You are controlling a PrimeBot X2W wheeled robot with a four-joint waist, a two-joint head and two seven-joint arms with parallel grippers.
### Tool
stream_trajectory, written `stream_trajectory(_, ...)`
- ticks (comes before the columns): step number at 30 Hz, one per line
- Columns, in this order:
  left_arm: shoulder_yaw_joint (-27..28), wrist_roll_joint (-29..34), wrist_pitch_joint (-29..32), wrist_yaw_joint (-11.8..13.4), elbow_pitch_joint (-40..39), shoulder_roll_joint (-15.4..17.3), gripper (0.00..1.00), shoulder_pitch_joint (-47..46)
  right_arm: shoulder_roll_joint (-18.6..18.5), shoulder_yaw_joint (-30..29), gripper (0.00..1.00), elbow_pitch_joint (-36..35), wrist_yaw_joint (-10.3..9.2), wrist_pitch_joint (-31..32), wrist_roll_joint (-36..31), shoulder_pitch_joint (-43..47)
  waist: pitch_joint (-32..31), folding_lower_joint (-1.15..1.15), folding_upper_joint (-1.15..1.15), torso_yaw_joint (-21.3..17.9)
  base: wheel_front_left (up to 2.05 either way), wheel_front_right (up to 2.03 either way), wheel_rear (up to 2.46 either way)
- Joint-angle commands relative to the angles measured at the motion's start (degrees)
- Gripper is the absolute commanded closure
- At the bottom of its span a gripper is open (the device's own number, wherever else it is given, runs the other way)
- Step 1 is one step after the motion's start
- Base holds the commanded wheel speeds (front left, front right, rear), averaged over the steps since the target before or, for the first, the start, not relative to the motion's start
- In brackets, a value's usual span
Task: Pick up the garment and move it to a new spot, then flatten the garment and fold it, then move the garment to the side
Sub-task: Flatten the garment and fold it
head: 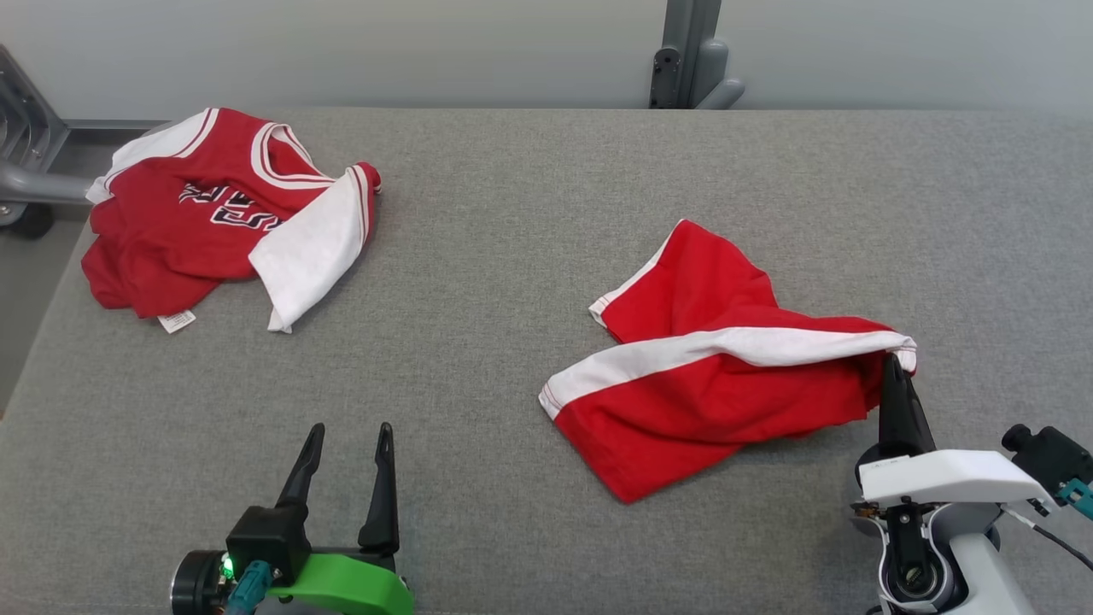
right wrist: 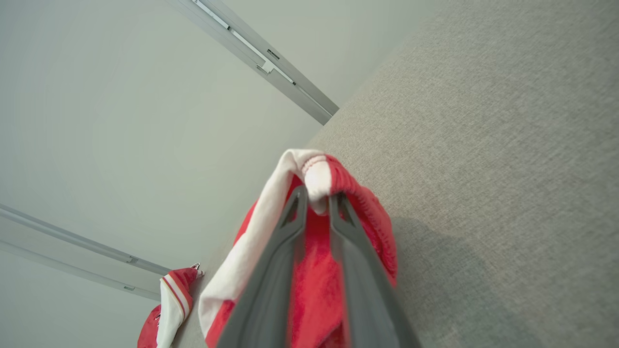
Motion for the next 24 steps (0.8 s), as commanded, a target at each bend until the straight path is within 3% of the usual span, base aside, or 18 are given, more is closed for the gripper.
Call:
stream_trajectory(1, 0.0, 0.2, 0.0, -0.3, 0.0, 0.1, 0.0, 0.1, -0.2, 0.0, 0.78, 0.1, -0.02, -0.2, -0.1, -0.7, 0.0, 0.0, 0.57, 0.0, 0.0, 0.0, 0.0)
stream_trajectory(5, 0.0, 0.4, 0.0, -0.4, 0.2, 0.1, 0.0, 0.4, -0.2, 0.2, 0.64, -0.7, -0.02, -0.2, -0.3, -1.2, 0.0, 0.0, 0.57, 0.1, 0.0, 0.0, 0.0)
stream_trajectory(7, 0.1, 0.4, 0.0, -0.4, 0.3, 0.1, 0.0, 0.5, -0.2, -0.3, 0.73, -1.3, -0.01, -0.2, -0.8, -1.2, -0.1, 0.0, 0.57, 0.1, 0.0, 0.0, 0.0)
stream_trajectory(8, 0.1, 0.4, 0.0, -0.4, 0.3, 0.1, 0.0, 0.6, -0.2, -0.5, 0.92, -1.6, -0.01, -0.2, -1.4, -1.1, -0.1, 0.0, 0.57, 0.1, 0.0, 0.0, 0.0)
stream_trajectory(9, 0.1, 0.4, 0.0, -0.4, 0.3, 0.1, 0.0, 0.6, -0.2, -0.6, 1.0, -1.9, -0.01, -0.2, -1.9, -1.0, -0.1, 0.0, 0.57, 0.0, 0.0, 0.0, 0.0)
stream_trajectory(17, -1.2, -0.7, 0.0, -1.1, 1.1, 0.1, 0.0, -0.7, -0.2, 3.2, 1.0, -6.4, -0.01, -0.2, -6.5, 3.4, 0.3, 0.0, 0.57, -0.9, 0.0, 0.0, 0.0)
stream_trajectory(24, -5.5, -8.8, 0.0, -2.9, 4.9, 0.1, 0.0, -4.1, -2.8, 8.8, 1.0, -8.2, -0.02, -0.2, -12.5, 8.5, 1.2, 0.0, 0.57, -3.3, 0.0, 0.0, 0.0)
